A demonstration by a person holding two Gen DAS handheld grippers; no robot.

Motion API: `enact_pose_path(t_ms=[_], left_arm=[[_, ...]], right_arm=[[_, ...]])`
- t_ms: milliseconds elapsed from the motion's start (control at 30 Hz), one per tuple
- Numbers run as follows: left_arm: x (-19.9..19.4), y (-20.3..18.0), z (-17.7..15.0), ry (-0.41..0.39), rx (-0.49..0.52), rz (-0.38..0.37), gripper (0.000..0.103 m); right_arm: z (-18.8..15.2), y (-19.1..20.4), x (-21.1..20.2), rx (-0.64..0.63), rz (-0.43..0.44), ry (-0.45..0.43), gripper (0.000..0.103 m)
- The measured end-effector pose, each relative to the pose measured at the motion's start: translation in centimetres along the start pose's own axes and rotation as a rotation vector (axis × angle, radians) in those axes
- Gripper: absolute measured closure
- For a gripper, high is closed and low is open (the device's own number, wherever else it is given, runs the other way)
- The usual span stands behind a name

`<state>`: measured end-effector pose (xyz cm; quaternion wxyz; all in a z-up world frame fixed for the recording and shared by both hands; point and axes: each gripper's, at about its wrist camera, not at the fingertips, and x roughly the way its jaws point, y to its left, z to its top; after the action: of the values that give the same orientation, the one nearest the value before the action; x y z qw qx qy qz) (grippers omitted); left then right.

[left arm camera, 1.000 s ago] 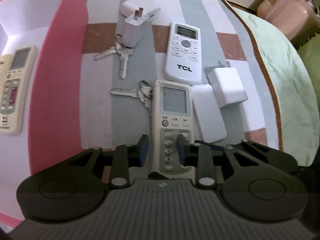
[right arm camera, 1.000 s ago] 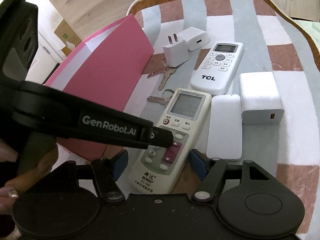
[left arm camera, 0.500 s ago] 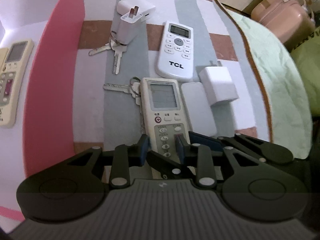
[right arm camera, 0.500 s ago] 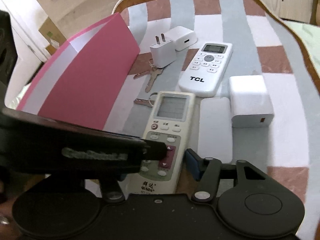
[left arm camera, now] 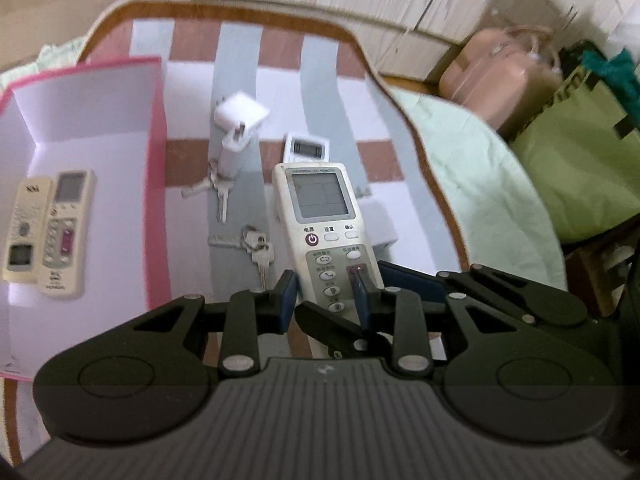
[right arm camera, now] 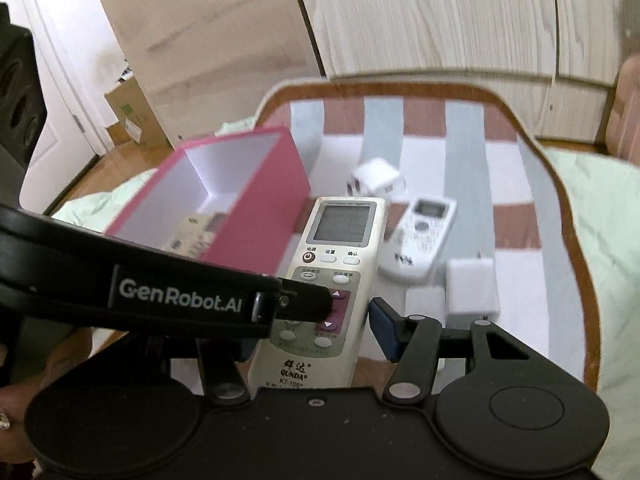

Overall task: Organize rigid objects
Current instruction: 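Carry the cream remote into the pink box and open the left gripper, then withdraw the left gripper up out of the pink box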

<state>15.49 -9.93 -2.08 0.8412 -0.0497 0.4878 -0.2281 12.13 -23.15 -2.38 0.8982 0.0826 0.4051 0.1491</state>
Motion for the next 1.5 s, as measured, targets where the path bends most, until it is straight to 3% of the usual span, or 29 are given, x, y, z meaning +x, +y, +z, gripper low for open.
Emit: enact_pose_path(t_ms=[133,267,467,700,900,1167,1367,1400,1433,1467,1500], left_arm=[[-3.2,1.4,0.6,-0.070,-0.037,0.023,0.075],[-6.3,3.8,1.0,-0.113,-0.064,0.056,0.075],[-9.6,7.1,1.6,-0.166,-0.074,0.134,0.075],[-9.4,11.8,2.2,-0.119,-0.135,0.175,0.075],[-5.7,15.6,3.0,-0.040,-0.178,0.161,0.075],[-1.4,18.8,2.6,-0.008,-0.242,0.094,0.074],[0.5,21.0,2.7,-0.005,-0.281,0.052,0.076],[0.9,21.2,2.8,-0.001,-0.284,0.041,0.077],[1.4,21.5,2.9,0.005,-0.291,-0.004,0.080],[1.9,21.8,3.0,0.006,-0.317,-0.049,0.081],[2.3,21.9,3.2,0.011,-0.315,-0.042,0.081]], right_arm=[[1.6,1.3,-0.9,0.054,0.070,-0.039,0.039],[2.2,4.2,-0.7,-0.025,0.121,-0.074,0.039],[4.4,8.4,0.8,-0.130,0.201,-0.055,0.042],[5.6,11.8,4.3,-0.214,0.209,0.031,0.048],[5.9,12.0,9.0,-0.204,0.189,0.119,0.050],[5.5,12.1,13.4,-0.184,0.097,0.213,0.050],[5.0,14.9,15.3,-0.304,-0.059,0.218,0.051],[4.9,15.3,15.7,-0.323,-0.079,0.218,0.052],[4.9,15.6,16.1,-0.342,-0.095,0.221,0.063],[4.9,15.9,16.3,-0.362,-0.119,0.219,0.063],[4.9,16.0,16.7,-0.370,-0.156,0.225,0.064]])
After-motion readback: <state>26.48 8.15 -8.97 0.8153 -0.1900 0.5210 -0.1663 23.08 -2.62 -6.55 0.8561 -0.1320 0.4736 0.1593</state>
